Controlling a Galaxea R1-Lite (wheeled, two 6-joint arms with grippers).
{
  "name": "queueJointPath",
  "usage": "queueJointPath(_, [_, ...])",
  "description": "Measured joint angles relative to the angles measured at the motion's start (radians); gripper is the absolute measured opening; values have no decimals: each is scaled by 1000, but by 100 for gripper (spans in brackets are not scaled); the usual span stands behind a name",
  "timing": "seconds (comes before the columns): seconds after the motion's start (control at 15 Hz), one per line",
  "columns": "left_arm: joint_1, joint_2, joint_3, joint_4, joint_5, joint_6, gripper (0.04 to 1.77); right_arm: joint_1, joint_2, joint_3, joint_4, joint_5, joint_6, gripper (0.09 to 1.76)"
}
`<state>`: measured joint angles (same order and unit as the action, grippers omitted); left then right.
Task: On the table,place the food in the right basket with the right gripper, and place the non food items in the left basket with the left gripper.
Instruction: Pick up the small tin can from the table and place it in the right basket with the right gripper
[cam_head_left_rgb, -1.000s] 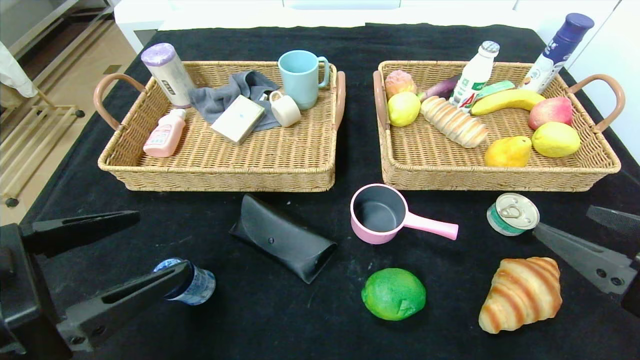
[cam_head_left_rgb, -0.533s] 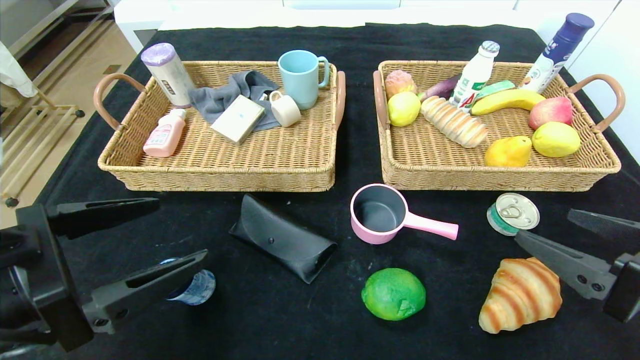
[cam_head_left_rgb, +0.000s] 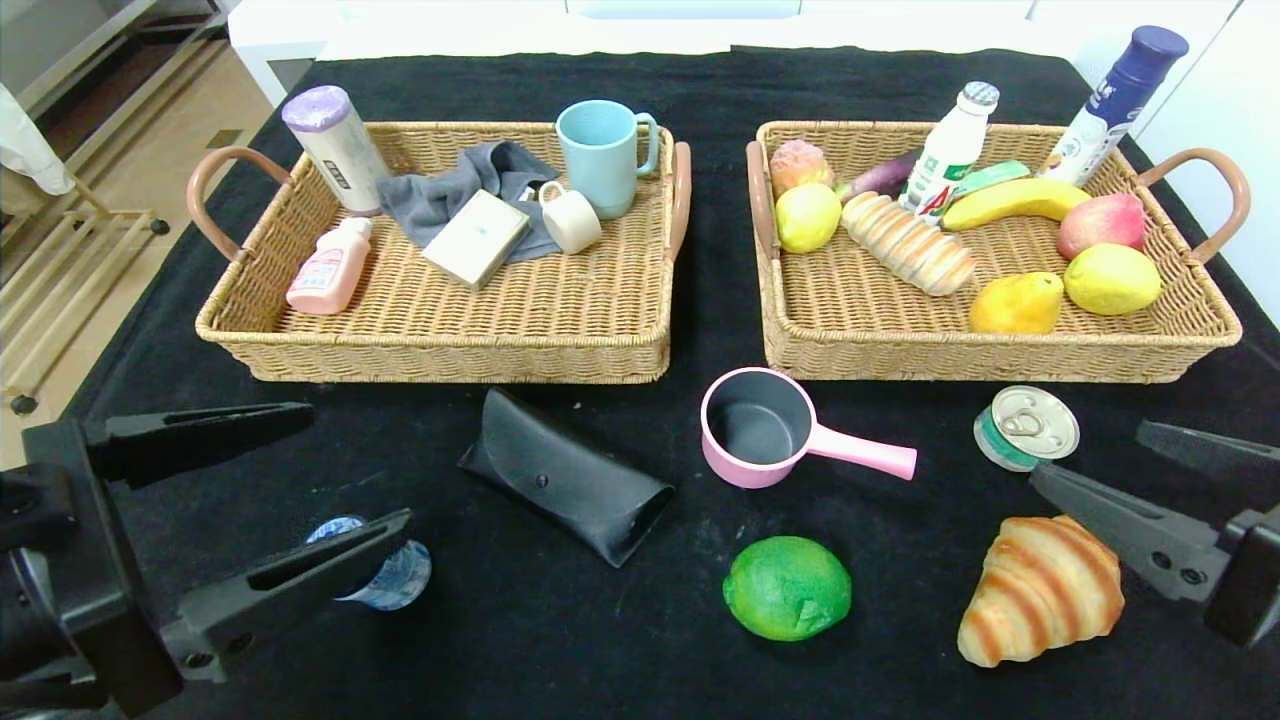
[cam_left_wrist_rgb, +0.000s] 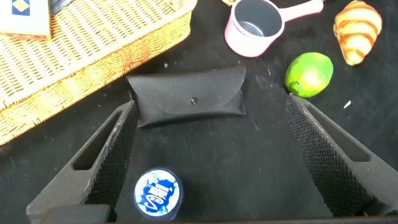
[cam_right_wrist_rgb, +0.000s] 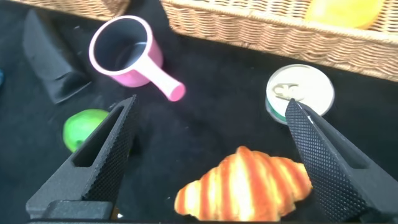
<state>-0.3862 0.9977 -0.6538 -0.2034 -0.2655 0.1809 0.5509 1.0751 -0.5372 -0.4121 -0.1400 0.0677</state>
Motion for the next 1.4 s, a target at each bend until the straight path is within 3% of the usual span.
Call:
queueJointPath(0.2, [-1,-2,4,2,-5,1,172,-1,2,-18,9,-18,2,171])
queueJointPath(0.4, [-5,1,1,1,-11,-1,172,-4,23,-58,70,-96,3,171])
queueJointPath(0.6, [-6,-3,7,0,-13,0,172,-16,62,-145,235,-146,50,171])
queueJointPath(0.93, [-4,-3,2,0,3,-4,172,-29,150,-371,580,-210,253,171])
queueJointPath(1.4, [2,-18,0,-2,5,-5,172,-57,227,-437,628,-226,266,171])
